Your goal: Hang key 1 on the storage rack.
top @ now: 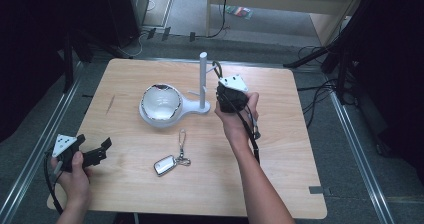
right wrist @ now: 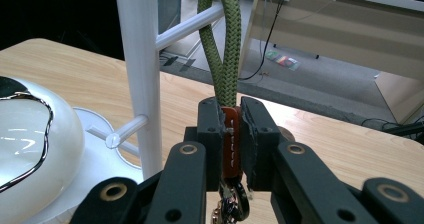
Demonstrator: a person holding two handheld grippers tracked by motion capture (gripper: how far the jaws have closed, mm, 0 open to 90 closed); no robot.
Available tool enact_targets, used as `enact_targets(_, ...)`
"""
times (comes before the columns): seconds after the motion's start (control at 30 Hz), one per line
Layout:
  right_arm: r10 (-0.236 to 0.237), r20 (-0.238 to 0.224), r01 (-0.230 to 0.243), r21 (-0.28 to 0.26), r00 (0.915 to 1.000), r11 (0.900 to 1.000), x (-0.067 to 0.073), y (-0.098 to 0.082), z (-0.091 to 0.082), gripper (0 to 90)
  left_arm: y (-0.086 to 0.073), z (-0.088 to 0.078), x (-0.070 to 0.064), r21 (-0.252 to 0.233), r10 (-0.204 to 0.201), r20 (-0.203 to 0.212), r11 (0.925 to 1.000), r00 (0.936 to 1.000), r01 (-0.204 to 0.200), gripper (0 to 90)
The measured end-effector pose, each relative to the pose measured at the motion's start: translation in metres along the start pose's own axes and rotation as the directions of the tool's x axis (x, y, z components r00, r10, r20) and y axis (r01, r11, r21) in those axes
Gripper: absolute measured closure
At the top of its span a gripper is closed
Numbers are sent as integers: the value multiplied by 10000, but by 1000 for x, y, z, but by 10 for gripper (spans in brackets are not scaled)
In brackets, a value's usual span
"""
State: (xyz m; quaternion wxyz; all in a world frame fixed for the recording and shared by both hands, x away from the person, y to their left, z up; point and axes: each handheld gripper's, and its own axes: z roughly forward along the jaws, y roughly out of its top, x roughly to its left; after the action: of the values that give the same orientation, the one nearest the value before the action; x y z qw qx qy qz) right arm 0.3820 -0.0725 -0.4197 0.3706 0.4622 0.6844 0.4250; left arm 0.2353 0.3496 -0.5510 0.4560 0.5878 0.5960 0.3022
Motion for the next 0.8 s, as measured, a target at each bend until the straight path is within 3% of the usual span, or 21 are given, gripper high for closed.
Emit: enact_targets(0.8, -541, -605, 565, 389, 9967, 9976, 17, -11, 6, 813, 0, 0, 0, -10, -28, 8, 10000, 10000, 28, 1)
